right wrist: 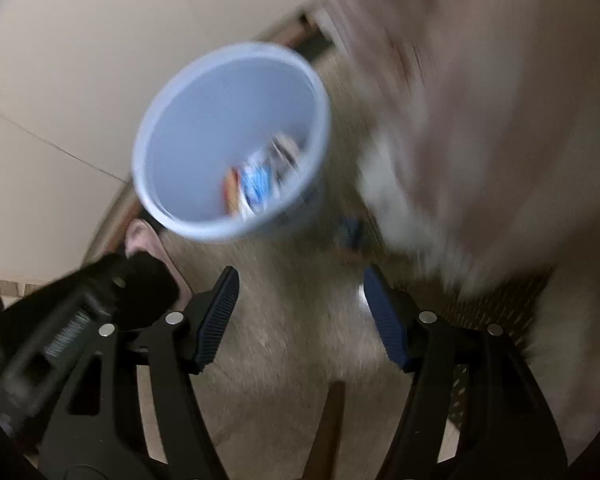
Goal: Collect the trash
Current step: 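Lower the right tool to the floor and grasp the blue-orange wrapper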
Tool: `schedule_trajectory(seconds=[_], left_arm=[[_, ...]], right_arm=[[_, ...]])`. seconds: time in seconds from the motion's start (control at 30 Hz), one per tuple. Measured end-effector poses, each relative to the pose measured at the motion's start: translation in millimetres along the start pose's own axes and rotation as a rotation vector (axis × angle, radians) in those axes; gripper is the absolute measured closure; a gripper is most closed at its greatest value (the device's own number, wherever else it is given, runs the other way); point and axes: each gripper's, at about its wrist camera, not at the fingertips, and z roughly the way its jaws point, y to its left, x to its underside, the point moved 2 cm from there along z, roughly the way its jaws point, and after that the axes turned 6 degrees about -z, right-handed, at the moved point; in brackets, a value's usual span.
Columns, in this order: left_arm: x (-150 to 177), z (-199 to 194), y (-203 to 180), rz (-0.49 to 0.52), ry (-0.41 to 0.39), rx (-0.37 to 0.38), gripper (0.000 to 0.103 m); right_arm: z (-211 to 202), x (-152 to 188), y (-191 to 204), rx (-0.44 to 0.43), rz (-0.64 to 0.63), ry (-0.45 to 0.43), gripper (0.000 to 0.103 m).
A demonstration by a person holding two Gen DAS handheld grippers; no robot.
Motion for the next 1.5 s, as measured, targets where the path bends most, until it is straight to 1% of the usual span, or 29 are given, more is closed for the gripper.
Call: schedule_trajectory(seconds=[0.07, 0.13, 0.17, 0.23, 0.33, 0.47, 0.53, 0.63, 0.67, 0.8, 0.9, 0.97, 1.07, 1.13, 1.2, 1.23, 1.27, 1.3, 1.33, 1.37, 1.4, 1.5], left_arm=[[15, 36, 8, 0.002, 0.078, -0.035, 0.026], [25, 64, 15, -0.023, 0.146, -0.075, 0.026], [32, 81, 20, -0.057, 0.168, -0.088, 0.027], [39, 101, 26, -0.103, 0.197, -0.096, 0.027], [57, 146, 34, -0.202, 0.279, -0.097, 0.026], [71, 189, 37, -0.265, 0.332, -0.127, 0.027], [69, 208, 40, -0.292, 0.334, -0.120, 0.027], [65, 227, 42, -0.314, 0.335, -0.121, 0.027], [64, 234, 43, -0.324, 0.332, -0.120, 0.027], [58, 250, 45, -0.344, 0.299, -0.122, 0.027], [55, 260, 46, -0.374, 0.307, -0.111, 0.027], [52, 263, 45, -0.373, 0.306, -0.109, 0.027], [46, 268, 43, -0.340, 0.300, -0.123, 0.027], [42, 267, 45, -0.339, 0.298, -0.126, 0.027], [39, 262, 51, -0.362, 0.291, -0.135, 0.027], [35, 259, 55, -0.371, 0.289, -0.138, 0.027], [33, 253, 62, -0.385, 0.283, -0.142, 0.027], [31, 248, 64, -0.394, 0.273, -0.144, 0.027], [29, 243, 66, -0.400, 0.263, -0.146, 0.027], [25, 233, 71, -0.406, 0.250, -0.148, 0.027], [23, 226, 73, -0.411, 0.239, -0.149, 0.027], [17, 195, 83, -0.459, 0.180, -0.147, 0.027]], right_arm=[[29, 12, -13, 0.010, 0.035, 0.069, 0.039], [59, 22, -27, 0.015, 0.079, 0.136, 0.039], [71, 25, -32, 0.021, 0.091, 0.156, 0.039], [103, 33, -44, 0.024, 0.145, 0.217, 0.039], [139, 36, -56, 0.019, 0.209, 0.273, 0.039], [188, 43, -70, 0.007, 0.281, 0.329, 0.039], [205, 40, -80, 0.006, 0.326, 0.336, 0.039], [233, 29, -93, 0.019, 0.342, 0.319, 0.037], [236, 24, -91, 0.013, 0.346, 0.316, 0.037], [264, 6, -98, 0.021, 0.343, 0.287, 0.035], [284, -2, -102, 0.017, 0.375, 0.281, 0.035], [297, -9, -99, 0.024, 0.354, 0.292, 0.035], [311, -15, -95, 0.028, 0.336, 0.305, 0.035], [314, -21, -96, 0.061, 0.322, 0.304, 0.035], [315, -27, -98, 0.079, 0.319, 0.301, 0.042], [313, -32, -98, 0.100, 0.302, 0.297, 0.055], [313, -36, -97, 0.109, 0.290, 0.297, 0.074], [313, -39, -97, 0.096, 0.286, 0.298, 0.083], [313, -41, -98, 0.063, 0.290, 0.313, 0.092], [311, -43, -98, 0.058, 0.288, 0.320, 0.095], [307, -45, -99, 0.058, 0.284, 0.320, 0.096], [279, -48, -106, 0.066, 0.268, 0.316, 0.099]])
